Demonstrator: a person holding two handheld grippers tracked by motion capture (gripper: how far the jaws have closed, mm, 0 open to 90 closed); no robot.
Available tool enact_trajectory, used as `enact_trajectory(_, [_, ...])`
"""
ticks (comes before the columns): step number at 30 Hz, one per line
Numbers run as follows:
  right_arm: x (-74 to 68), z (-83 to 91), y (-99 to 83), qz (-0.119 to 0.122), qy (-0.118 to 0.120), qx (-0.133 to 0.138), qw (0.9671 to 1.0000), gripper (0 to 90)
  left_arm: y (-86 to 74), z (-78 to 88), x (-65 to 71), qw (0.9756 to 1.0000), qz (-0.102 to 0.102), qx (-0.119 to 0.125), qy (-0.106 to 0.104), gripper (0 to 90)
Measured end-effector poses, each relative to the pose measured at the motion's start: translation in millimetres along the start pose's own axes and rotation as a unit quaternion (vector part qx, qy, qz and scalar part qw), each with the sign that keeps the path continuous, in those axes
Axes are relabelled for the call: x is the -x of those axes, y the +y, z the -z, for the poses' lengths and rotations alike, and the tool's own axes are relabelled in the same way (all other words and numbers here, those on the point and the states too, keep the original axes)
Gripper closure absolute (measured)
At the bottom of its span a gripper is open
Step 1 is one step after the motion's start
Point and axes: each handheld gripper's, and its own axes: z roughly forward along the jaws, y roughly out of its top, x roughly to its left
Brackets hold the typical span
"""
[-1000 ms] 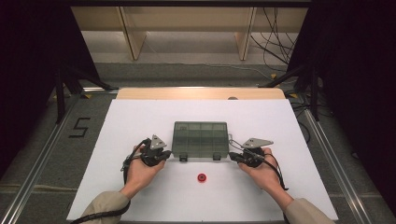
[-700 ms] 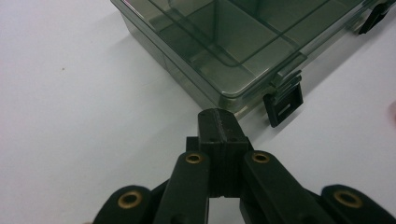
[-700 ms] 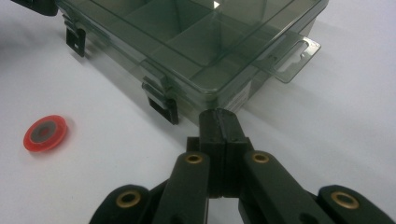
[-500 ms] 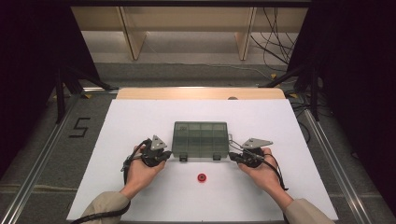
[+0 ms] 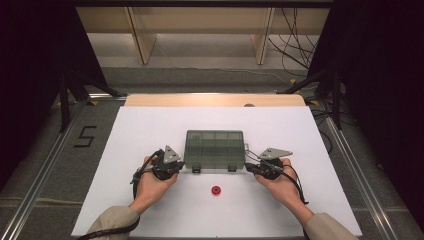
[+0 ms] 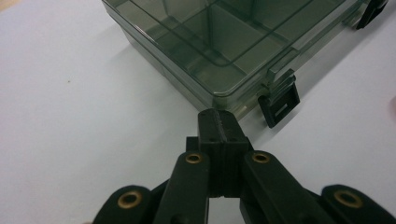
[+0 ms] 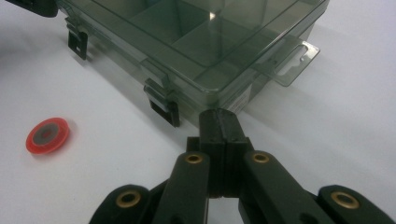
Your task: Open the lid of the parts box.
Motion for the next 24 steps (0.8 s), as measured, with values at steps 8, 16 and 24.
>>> enact_trajectory(8, [-0.1, 2.9, 1.6, -0.003, -0.002, 0.008, 1.0, 90.0, 1.2, 2.7, -0.1, 0.9999, 0.007, 0.011, -0.002, 90.0])
enact_trajectory(16, [0.2, 4.8, 2.9, -0.005, -0.002, 0.019, 0.9998, 90.0, 2.0, 4.5, -1.5, 0.9997, 0.011, 0.021, -0.002, 90.0])
enact_trajectory(24, [0.0, 5.7, 3.6, -0.004, -0.005, 0.03, 0.9995, 90.0, 2.5, 4.8, -0.3, 0.9992, 0.02, 0.035, -0.005, 90.0])
